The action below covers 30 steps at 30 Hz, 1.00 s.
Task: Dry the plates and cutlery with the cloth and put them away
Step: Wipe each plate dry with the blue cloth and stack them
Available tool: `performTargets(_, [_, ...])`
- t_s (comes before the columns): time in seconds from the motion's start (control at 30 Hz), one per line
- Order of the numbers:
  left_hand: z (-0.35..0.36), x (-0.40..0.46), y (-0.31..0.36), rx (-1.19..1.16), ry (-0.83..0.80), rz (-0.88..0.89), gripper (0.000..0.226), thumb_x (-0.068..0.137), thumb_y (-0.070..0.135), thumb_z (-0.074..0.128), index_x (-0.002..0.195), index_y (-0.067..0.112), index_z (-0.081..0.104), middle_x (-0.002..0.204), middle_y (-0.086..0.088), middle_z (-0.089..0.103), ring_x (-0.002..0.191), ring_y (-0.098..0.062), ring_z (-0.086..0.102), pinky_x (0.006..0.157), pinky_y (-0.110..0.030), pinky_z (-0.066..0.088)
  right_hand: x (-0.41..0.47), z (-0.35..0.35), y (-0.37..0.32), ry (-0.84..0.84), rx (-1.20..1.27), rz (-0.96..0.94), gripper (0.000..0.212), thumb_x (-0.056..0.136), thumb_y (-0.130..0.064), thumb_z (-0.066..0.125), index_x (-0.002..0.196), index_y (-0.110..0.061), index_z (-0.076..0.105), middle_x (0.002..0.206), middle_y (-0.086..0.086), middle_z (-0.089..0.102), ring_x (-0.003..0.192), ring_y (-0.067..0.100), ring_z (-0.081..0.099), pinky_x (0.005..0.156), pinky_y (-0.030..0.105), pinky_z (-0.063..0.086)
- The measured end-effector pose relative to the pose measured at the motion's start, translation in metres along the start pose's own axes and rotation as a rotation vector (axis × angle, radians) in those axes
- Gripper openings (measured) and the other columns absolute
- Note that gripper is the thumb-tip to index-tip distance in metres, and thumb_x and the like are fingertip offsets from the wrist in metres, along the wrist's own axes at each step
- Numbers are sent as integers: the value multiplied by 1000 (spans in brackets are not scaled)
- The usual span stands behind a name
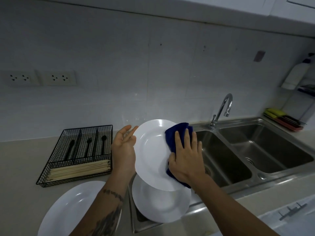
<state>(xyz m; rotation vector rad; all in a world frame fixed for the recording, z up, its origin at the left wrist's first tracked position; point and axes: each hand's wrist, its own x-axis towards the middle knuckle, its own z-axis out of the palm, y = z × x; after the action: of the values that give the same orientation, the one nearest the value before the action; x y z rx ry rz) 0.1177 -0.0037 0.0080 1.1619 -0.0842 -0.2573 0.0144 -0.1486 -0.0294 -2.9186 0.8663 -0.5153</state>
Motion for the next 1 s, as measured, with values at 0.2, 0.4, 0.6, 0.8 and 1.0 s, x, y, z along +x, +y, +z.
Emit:
performTargets(0.2, [22,-4,1,-6,-48,-34,39,89,-10,52,113,18,65,106,0,73,102,-25,69,92,-45,55,-7,-14,-34,-40,241,-296,69,93,-46,30,152,-34,-3,161,-5,-9,147,19,-14,117,47,-6])
performTargets(0.4, [10,0,10,-33,-11,-63,39,91,-6,50,116,20,65,106,1,70,95,-25,67,81,-43,59,-14,-20,-18,-21,63,-360,62,87,-51,41,146,-40,25,161,-4,6,148,25,-1,117,57,2])
performTargets(0.6, [5,0,10,8,-44,-54,39,90,-6,53,118,19,64,110,-2,71,93,-24,68,76,-37,59,-18,-16,-31,-120,87,-498,64,98,-43,31,154,-27,4,162,-7,3,148,12,-5,120,43,3])
performTargets(0.8, [1,1,13,5,-69,-38,39,89,-5,55,114,24,64,102,7,73,93,-23,71,78,-40,60,-2,-14,-22,-51,22,-195,79,83,-48,15,153,-22,-9,161,-1,-10,147,19,-15,119,46,-4])
performTargets(1.0, [1,13,13,-16,-22,-22,38,89,-6,54,115,21,63,102,8,75,95,-20,71,79,-39,59,-31,-18,-44,-132,154,-94,79,93,-39,39,152,-21,-9,161,-2,-9,148,21,-9,116,38,-7])
